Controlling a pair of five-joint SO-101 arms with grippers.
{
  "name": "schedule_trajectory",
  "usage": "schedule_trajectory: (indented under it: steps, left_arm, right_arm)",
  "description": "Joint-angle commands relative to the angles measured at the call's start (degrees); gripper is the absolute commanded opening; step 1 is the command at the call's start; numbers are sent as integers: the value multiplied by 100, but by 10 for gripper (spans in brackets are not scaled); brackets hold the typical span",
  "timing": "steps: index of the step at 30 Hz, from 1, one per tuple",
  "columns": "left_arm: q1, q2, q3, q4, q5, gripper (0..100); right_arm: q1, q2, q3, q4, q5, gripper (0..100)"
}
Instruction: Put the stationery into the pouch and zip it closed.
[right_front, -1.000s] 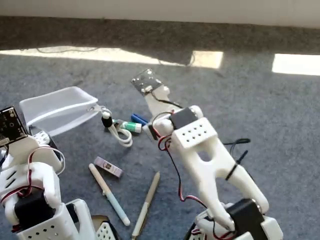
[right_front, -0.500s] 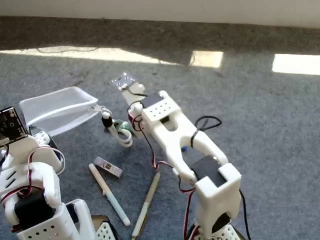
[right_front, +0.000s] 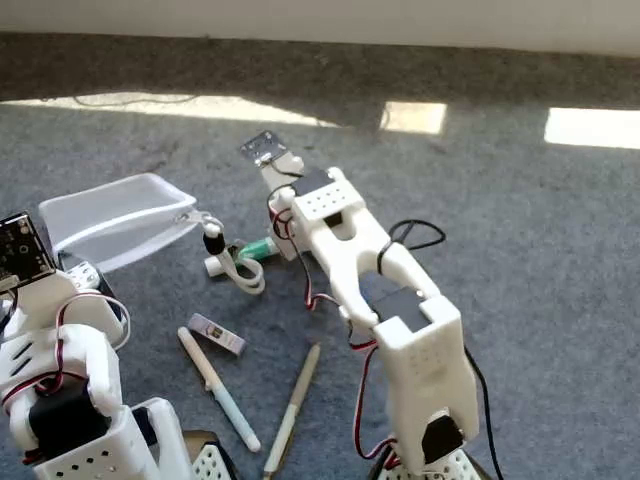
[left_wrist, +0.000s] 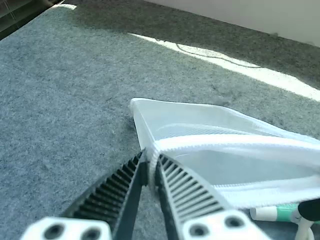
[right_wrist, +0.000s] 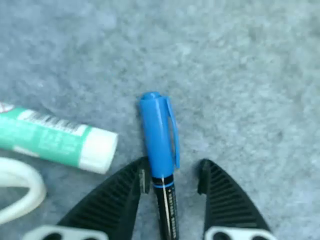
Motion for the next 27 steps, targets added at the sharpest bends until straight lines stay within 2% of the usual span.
schedule_trajectory:
  steps: [1, 10, 14, 18, 27]
  left_arm:
    - [-75, -22, -110, 9, 70, 6]
    - [-48, -22, -136, 9, 62, 6]
    - [31, -4, -259, 35, 62, 8]
    - [391, 22, -505, 53, 62, 8]
    - [866, 2009, -1886, 492, 62, 7]
  right_arm:
    - [57, 127, -251, 40, 79, 21]
    - [251, -426, -207, 497, 62, 5]
    - [259, -963, 251, 567, 44, 5]
    - [259, -1754, 963, 391, 35, 5]
    - [462, -4136, 3266, -690, -70, 5]
